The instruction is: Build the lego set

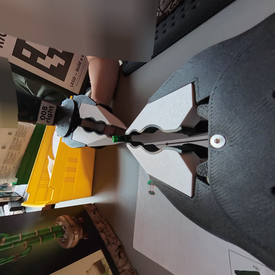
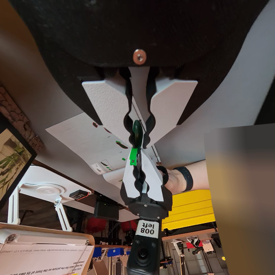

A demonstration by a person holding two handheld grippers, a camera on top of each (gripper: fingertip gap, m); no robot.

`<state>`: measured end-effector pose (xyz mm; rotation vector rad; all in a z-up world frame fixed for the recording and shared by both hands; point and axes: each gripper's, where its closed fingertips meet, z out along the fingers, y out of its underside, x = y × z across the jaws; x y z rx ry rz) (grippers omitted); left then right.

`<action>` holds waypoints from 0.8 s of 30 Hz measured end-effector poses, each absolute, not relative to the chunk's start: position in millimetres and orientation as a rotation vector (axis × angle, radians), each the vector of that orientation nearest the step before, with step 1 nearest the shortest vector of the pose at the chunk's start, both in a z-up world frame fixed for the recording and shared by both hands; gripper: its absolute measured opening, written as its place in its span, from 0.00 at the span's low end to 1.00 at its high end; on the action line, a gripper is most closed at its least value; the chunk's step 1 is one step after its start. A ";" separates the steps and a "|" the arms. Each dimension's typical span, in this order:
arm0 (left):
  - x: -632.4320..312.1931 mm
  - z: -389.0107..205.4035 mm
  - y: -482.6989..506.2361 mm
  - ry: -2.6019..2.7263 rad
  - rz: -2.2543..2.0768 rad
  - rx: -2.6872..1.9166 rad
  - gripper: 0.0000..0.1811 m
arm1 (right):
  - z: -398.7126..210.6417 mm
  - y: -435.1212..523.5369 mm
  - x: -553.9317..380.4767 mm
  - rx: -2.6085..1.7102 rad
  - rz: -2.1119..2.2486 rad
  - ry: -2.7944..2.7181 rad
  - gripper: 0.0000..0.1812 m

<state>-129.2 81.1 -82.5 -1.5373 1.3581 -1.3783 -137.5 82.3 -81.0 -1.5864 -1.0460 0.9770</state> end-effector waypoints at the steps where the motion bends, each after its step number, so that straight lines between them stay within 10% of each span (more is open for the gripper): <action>1: -129.2 -80.7 80.6 1.357 -1.375 -1.518 0.03 | -79.0 81.7 -137.4 -1.572 0.968 -1.049 0.05; 24: -129.7 -60.0 73.4 1.340 -1.322 -1.302 0.03 | -57.0 75.5 -136.1 -1.441 0.952 -1.032 0.05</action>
